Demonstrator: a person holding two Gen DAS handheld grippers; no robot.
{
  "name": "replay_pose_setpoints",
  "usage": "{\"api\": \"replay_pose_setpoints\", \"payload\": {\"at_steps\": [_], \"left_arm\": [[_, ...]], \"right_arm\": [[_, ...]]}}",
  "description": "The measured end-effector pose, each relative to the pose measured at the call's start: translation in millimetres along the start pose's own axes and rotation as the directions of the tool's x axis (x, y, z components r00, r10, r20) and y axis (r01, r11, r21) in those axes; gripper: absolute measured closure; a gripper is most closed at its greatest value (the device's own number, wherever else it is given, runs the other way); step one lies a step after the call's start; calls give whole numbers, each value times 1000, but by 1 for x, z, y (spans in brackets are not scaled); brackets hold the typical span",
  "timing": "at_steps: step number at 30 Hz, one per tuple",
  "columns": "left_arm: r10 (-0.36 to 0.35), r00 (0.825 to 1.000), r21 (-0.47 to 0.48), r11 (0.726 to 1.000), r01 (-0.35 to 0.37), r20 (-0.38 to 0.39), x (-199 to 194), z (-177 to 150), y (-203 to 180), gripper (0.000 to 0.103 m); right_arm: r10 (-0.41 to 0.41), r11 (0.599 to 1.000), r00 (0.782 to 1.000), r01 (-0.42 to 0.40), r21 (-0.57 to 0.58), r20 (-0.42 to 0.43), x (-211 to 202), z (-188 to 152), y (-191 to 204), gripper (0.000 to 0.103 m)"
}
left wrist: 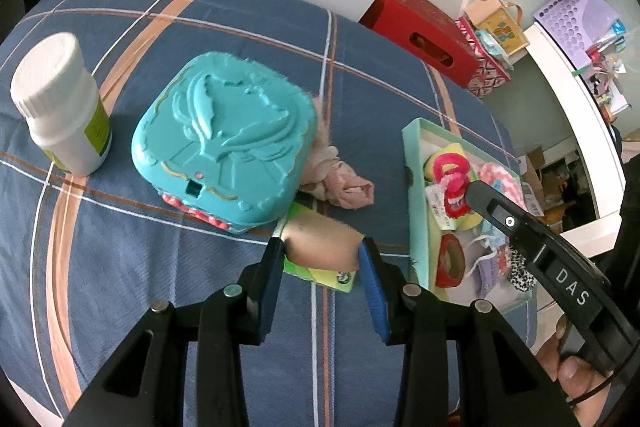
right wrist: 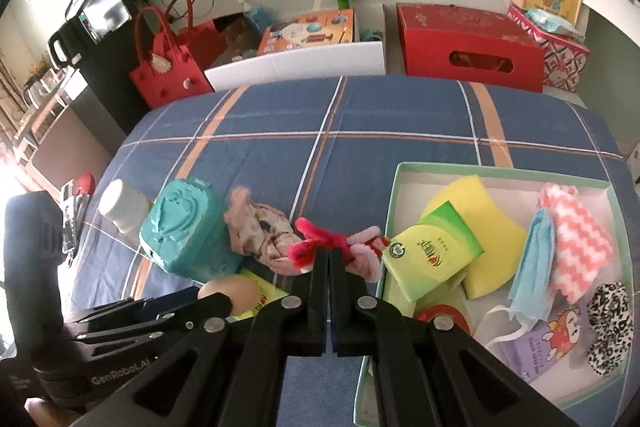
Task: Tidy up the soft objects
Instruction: 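Carry the cake and red toy into the tray and open both tools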
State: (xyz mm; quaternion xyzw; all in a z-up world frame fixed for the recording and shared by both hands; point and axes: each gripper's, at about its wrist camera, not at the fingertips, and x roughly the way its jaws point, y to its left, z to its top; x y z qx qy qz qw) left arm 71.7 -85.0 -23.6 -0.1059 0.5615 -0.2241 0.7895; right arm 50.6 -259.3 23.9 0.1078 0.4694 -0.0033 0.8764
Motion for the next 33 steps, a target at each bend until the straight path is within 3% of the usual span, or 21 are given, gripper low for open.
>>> {"api": "replay_pose_setpoints", "payload": {"at_steps": [12,19,24,30,33], "left_arm": [[-48,999,48,998,47,20,-5,1,-18,66],[-102,993,129,987,93,61,-11,0,-46,67],[-156,986,242,961,137,65,-7,-5,-84,67],[-195,978,357,920,159,69,7,-13,-123,67],[-232,970,404,896,183,76,16,-16,-139,67]], "right_arm": [[-21,998,998,16,63,66,-26,2,-21,102],[-92,989,991,79,128,101,-47,-4,-50,102],[-181,963,978,154,223,106,-63,-14,-87,102],[-312,900,948,273,339,66,-76,-29,-135,102],[-326,882,944,289,372,40,-72,-34,-150,102]]}}
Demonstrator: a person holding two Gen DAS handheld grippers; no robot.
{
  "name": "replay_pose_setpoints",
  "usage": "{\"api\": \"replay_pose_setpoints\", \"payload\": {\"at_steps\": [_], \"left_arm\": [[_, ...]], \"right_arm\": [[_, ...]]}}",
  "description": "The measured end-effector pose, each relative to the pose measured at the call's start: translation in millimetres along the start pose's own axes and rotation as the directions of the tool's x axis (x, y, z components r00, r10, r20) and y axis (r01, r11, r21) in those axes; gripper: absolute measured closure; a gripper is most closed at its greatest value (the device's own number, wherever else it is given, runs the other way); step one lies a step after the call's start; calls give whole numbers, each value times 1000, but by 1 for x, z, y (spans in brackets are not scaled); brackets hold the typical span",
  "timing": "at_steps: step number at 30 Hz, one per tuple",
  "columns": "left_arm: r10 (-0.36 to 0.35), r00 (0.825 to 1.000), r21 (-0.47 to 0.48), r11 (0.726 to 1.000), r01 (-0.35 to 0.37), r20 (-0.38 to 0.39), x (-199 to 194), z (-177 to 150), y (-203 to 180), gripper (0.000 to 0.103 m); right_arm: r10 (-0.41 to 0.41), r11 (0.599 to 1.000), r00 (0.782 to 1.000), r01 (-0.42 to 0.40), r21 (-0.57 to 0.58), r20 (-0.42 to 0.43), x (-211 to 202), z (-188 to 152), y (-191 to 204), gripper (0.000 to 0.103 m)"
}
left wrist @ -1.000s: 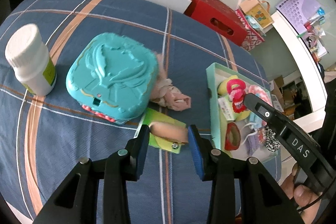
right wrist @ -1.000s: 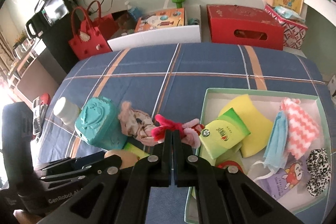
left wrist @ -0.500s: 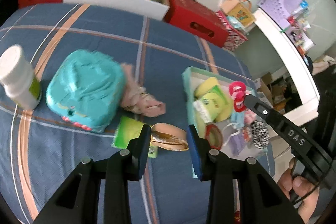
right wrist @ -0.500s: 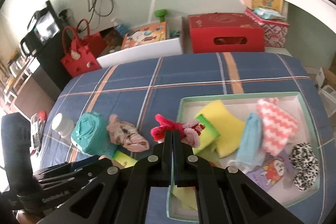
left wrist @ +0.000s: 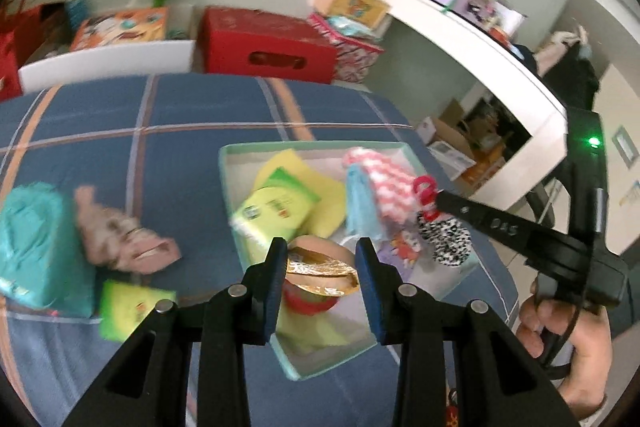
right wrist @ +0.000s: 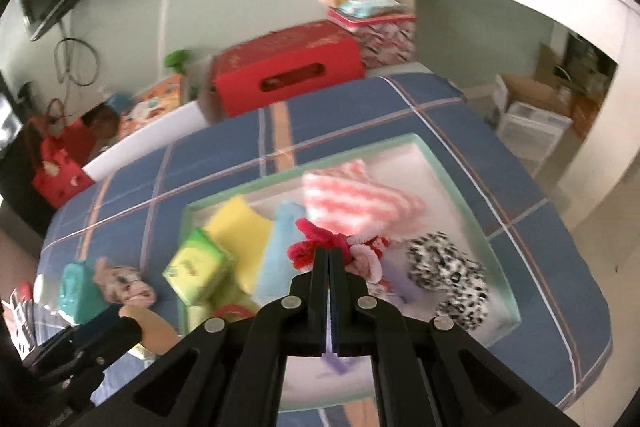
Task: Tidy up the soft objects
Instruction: 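Carry the cake and red toy into the tray and open both tools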
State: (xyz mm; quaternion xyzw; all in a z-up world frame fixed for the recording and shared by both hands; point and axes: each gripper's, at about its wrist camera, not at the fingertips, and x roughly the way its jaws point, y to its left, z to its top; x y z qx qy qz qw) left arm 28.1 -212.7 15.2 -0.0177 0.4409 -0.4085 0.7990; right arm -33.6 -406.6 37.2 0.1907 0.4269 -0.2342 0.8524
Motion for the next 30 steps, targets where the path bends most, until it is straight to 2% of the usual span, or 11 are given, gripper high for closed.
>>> {"api": "replay_pose_setpoints", "payload": {"at_steps": [4,7,11,13,21,22,24,25,30], "left_arm": [[-16,1000,47,999,15,5,23,-1,-12,67],[-30,999,38,999,31,-11,38,-3,-12,67],[24,998,39,999,-22,-51,59,-8,-9,67],[29,997,23,999,-27,-76,65,-11,-5,67],[23,994,-10,1000,-24,-105,51,-10,-3,65],[32,994,-8,999,-33,-106,47,-8,-4,61],[78,991,3,997,-78,-107,38,-5,-4,56],[98,989,4,995,-98,-108,35,-4,-4,53],[226,961,-23,972,-232,-161,21,-7,17,50]], "right_arm": [[-13,1000,999,13,17,-29,15,-2,-7,102],[-5,999,999,7,37,-47,27,-3,-12,102],[-8,999,996,13,52,-88,43,-8,-15,102],[-11,998,996,16,53,-93,44,-9,-15,100],[-50,998,997,52,32,-60,25,-4,-11,98],[-58,998,997,60,28,-54,21,-3,-10,95],[-64,998,997,65,19,-44,16,-2,-8,79],[-67,998,997,68,13,-40,13,-2,-6,75],[-49,998,998,46,-47,-48,14,-3,14,73]]}}
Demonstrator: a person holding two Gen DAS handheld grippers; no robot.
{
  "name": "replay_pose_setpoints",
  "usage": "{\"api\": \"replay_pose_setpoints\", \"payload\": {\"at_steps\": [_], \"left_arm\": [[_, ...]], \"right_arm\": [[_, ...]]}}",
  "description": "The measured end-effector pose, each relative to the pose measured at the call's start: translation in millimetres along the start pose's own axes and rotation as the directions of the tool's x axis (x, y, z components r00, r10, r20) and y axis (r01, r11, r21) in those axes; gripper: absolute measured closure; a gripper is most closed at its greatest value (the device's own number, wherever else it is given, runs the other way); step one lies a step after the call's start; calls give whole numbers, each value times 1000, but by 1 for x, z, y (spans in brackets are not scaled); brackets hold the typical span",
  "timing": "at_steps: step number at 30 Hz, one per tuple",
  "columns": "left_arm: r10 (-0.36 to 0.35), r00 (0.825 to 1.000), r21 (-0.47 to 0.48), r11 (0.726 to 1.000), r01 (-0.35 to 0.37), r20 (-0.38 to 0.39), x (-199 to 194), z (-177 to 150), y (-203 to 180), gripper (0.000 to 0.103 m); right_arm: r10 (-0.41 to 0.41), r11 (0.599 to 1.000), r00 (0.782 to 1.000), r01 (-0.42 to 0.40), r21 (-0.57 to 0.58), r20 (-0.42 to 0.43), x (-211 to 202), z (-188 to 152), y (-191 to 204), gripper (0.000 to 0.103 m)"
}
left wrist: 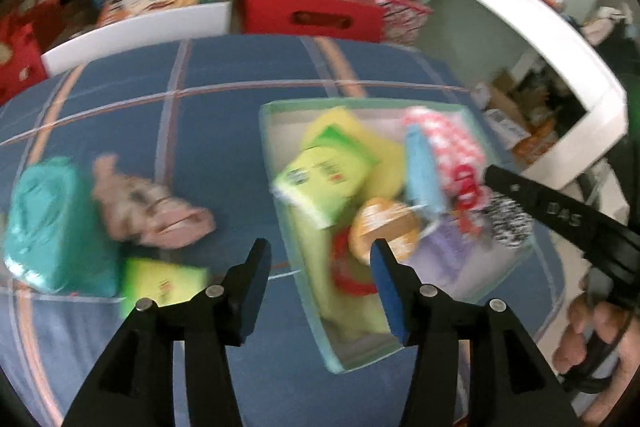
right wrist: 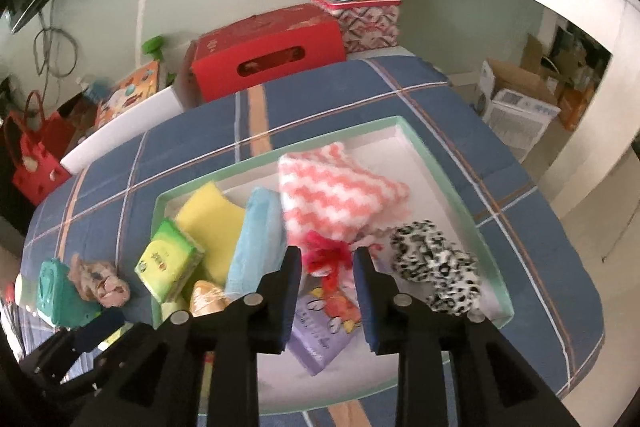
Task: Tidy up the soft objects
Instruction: 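Carry the cake and red toy into the tray and open both tools, then move the right tool to the green tissue packet and grasp it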
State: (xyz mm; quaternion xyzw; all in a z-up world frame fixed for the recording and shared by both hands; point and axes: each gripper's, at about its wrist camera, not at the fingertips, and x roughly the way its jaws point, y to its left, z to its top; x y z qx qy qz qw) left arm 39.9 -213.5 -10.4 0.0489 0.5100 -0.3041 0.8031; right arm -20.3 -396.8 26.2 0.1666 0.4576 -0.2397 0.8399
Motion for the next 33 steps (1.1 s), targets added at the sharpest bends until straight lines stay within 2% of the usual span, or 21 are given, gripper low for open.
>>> {"api": "replay_pose_setpoints", "payload": {"at_steps": [2,3,5,8,11,16,20,28,31,33], "left_arm": [[69,997,-35,997,-70,-45,3,-3,16,46],[86,995,-49,995,-89,-58,4,-5,22,44],[126,988,-92,987,-134,-93,5,-8,38,31],[117,988,-147,980,-131,-100,2,-11,53,26],[115,990,-173,976,-129,-86,-5,-15,62,17],[141,986,-196,968,-156,-90,-11,-24,72,16],[148,986,-216,963,-162,-79,-19,-32,77,10],[148,986,-245,956,-164,-81,-22,-45,90,10],[145,986,-255,953,-162,-84,-24,-50,95,10],[167,982,-260,948,-184,-84,-27,-52,100,10]], "right_arm": [[8,999,1000,-9,-39,-21,5,-1,13,69],[7,998,1000,-9,-59,-28,7,-3,19,56],[4,994,999,-8,-107,-36,10,-5,34,35],[16,989,999,-22,-150,-39,12,-8,46,33],[11,984,999,-19,-177,-44,14,-11,53,24],[12,979,999,-21,-201,-46,15,-15,61,16],[20,977,999,-27,-210,-31,13,-15,67,0],[93,974,996,-93,-206,-9,8,-18,87,0],[123,962,992,-124,-244,-22,7,-21,99,0],[144,952,989,-144,-269,-19,5,-24,110,0]]}}
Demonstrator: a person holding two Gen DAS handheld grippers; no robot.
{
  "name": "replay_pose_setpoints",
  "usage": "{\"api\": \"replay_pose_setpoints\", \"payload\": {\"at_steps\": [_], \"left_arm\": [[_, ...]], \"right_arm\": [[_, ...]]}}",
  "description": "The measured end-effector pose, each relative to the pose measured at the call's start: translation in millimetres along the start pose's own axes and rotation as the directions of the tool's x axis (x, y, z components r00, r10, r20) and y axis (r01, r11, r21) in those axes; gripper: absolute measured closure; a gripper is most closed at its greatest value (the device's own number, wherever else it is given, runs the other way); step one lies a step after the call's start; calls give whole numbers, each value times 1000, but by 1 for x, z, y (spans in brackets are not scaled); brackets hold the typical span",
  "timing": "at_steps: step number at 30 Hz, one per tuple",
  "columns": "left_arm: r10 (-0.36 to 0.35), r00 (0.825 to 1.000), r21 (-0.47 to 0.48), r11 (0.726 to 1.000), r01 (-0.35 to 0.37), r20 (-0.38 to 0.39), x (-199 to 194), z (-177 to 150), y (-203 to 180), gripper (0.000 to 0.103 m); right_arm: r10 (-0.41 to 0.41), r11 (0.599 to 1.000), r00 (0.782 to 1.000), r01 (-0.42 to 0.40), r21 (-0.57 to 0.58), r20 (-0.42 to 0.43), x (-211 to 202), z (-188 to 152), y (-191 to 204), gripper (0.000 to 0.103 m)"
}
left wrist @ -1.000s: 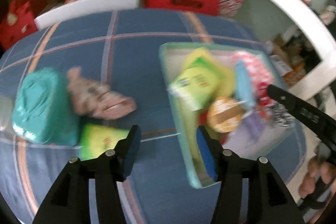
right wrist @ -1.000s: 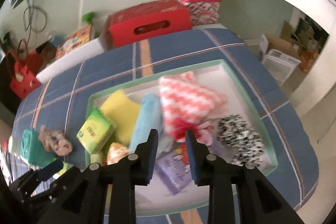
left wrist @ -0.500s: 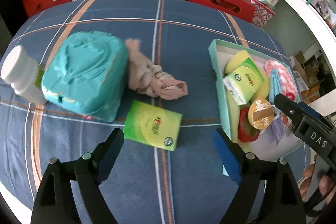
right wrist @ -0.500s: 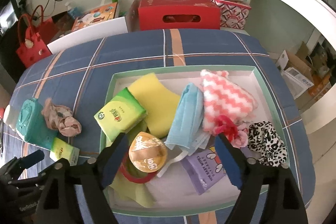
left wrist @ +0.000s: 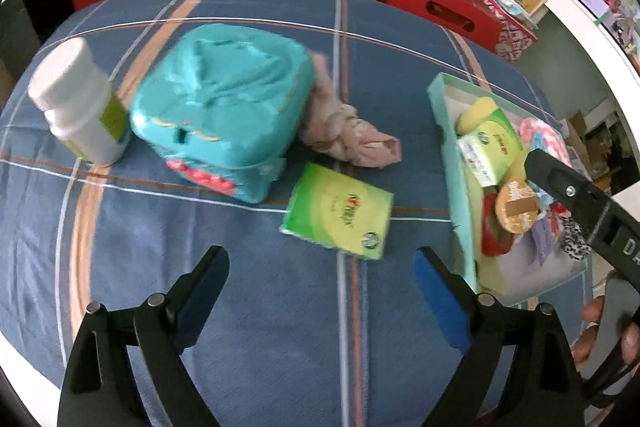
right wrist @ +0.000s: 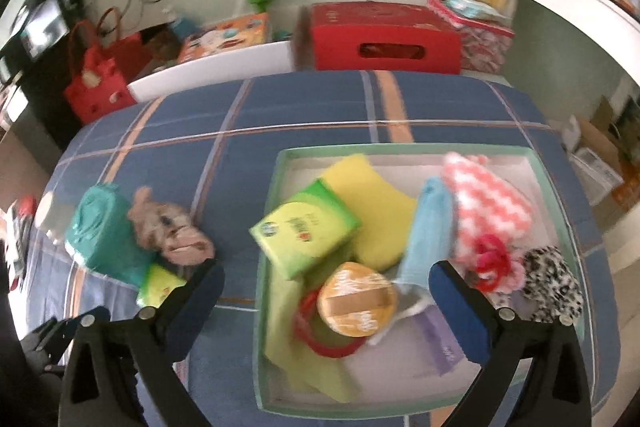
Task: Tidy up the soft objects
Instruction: 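Move the right tool to the green tissue packet and grasp it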
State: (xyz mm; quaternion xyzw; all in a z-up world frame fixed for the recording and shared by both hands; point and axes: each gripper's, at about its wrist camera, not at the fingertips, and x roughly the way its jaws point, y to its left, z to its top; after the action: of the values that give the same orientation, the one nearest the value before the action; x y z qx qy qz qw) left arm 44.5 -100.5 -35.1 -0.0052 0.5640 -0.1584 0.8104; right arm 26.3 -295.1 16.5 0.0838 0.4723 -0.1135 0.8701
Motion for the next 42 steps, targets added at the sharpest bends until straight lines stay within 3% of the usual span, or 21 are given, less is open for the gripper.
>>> {"api": "replay_pose_setpoints", "payload": {"at_steps": [10,19,32,42], "left_arm": [[93,995,-99,991,-91,21,-8,-3,42,10],[166,986,-153,975,-162,10,-7,-1,80,10],[186,980,-260,946,-196,-65,14,12,134,10],[193,978,-265,942,-208,-79,21,19,148,10]], "right_arm": [[161,982,985,-166,-91,-64,9,-8,41,0],[192,958,972,-215,-188,-134,23,-18,69,0],[167,937,960,-226,-268,-223,57,-34,110,0],[117,938,962,-189,-291,-248,84,-42,120,0]]}}
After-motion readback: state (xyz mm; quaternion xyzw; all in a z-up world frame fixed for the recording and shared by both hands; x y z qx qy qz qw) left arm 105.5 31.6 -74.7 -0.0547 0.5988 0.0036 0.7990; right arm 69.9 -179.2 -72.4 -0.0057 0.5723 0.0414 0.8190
